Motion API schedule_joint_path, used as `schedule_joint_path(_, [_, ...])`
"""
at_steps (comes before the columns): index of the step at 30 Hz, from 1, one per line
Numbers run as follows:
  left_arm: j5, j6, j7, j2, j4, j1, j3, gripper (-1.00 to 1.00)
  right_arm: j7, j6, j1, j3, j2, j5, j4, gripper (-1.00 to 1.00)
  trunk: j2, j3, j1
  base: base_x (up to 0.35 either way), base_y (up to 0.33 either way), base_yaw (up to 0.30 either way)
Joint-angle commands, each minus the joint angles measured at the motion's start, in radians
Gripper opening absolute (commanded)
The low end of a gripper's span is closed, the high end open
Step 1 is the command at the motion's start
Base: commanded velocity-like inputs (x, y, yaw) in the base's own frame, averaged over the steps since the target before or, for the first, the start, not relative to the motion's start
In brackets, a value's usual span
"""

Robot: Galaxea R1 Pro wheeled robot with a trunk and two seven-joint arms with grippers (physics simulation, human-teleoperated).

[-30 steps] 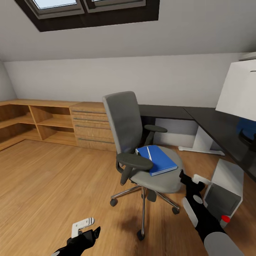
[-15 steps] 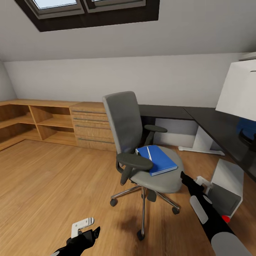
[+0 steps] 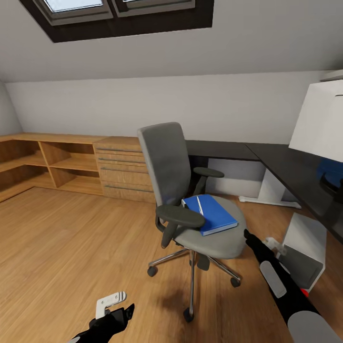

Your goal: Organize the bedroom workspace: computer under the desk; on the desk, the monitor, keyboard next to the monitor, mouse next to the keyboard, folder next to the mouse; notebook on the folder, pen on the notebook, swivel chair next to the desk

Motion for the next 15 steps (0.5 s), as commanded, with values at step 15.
schedule_joint_path(15, [0.01,0.002,0.009,-0.001,-0.001,0.0,-0.002,1.0,0.114,0.214,0.0,-0.021,-0.076,-0.277,0.004,1.0,0.0,-0.001,0.0,0.045,0.0,0.0])
